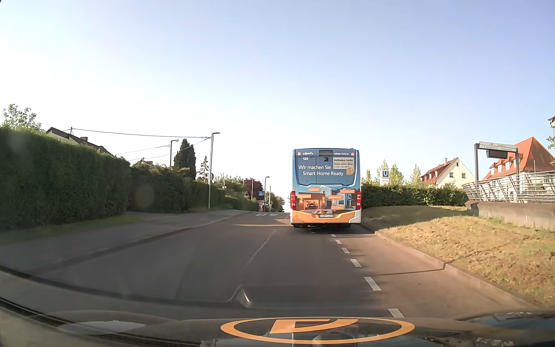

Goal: Follow the waypoints while adhering to traffic rules and regulations

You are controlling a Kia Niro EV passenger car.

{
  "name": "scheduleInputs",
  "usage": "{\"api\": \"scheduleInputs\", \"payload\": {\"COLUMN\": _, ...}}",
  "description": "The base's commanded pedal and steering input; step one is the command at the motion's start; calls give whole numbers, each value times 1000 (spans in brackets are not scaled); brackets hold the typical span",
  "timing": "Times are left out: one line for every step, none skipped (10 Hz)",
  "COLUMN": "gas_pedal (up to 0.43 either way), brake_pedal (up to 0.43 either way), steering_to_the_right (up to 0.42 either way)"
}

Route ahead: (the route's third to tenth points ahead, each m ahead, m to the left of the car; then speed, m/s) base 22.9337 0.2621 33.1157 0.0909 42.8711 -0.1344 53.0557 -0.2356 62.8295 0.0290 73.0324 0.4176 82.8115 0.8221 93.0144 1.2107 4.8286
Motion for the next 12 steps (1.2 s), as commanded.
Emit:
{"api": "scheduleInputs", "payload": {"gas_pedal": 358, "brake_pedal": 0, "steering_to_the_right": 8}}
{"api": "scheduleInputs", "payload": {"gas_pedal": 358, "brake_pedal": 0, "steering_to_the_right": 8}}
{"api": "scheduleInputs", "payload": {"gas_pedal": 358, "brake_pedal": 0, "steering_to_the_right": 7}}
{"api": "scheduleInputs", "payload": {"gas_pedal": 358, "brake_pedal": 0, "steering_to_the_right": 7}}
{"api": "scheduleInputs", "payload": {"gas_pedal": 350, "brake_pedal": 0, "steering_to_the_right": 6}}
{"api": "scheduleInputs", "payload": {"gas_pedal": 350, "brake_pedal": 0, "steering_to_the_right": 6}}
{"api": "scheduleInputs", "payload": {"gas_pedal": 339, "brake_pedal": 0, "steering_to_the_right": 6}}
{"api": "scheduleInputs", "payload": {"gas_pedal": 280, "brake_pedal": 0, "steering_to_the_right": 6}}
{"api": "scheduleInputs", "payload": {"gas_pedal": 157, "brake_pedal": 0, "steering_to_the_right": 6}}
{"api": "scheduleInputs", "payload": {"gas_pedal": 130, "brake_pedal": 0, "steering_to_the_right": 6}}
{"api": "scheduleInputs", "payload": {"gas_pedal": 118, "brake_pedal": 0, "steering_to_the_right": 6}}
{"api": "scheduleInputs", "payload": {"gas_pedal": 110, "brake_pedal": 0, "steering_to_the_right": 6}}
